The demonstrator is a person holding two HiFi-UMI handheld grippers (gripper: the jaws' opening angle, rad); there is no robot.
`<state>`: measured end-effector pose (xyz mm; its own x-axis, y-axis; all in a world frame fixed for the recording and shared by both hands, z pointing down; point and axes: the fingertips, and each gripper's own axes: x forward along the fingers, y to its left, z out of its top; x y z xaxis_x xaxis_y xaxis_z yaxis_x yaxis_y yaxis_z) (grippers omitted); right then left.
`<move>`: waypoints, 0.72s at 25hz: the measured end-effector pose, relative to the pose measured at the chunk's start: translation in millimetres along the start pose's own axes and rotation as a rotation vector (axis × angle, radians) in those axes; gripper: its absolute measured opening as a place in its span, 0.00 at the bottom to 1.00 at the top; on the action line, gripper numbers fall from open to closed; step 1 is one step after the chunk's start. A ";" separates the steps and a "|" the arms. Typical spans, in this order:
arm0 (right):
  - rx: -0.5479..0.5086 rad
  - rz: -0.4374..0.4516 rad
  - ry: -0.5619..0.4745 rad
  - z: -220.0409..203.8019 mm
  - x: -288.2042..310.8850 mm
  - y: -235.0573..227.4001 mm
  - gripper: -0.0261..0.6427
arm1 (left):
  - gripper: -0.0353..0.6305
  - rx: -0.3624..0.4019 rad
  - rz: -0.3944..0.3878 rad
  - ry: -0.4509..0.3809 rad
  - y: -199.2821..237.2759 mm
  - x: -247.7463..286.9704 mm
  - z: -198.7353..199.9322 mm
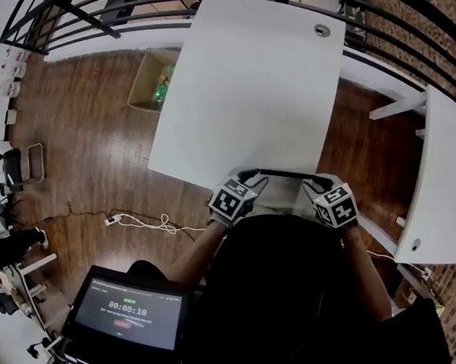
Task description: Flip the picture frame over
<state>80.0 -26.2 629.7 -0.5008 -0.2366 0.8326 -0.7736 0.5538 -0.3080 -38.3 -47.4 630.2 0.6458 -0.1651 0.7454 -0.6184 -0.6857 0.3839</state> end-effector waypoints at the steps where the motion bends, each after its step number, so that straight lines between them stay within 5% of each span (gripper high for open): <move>1: 0.000 -0.001 0.001 0.1 -0.6 -0.4 0.19 | 0.25 0.000 0.000 0.001 -0.4 0.1 0.4; 18: -0.019 0.003 0.019 9.1 -0.9 -17.4 0.19 | 0.26 -0.013 0.007 0.010 2.1 8.9 13.4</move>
<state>90.4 -42.9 630.1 -0.4952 -0.2202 0.8404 -0.7649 0.5691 -0.3016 -27.9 -59.8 630.3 0.6369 -0.1623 0.7536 -0.6286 -0.6753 0.3858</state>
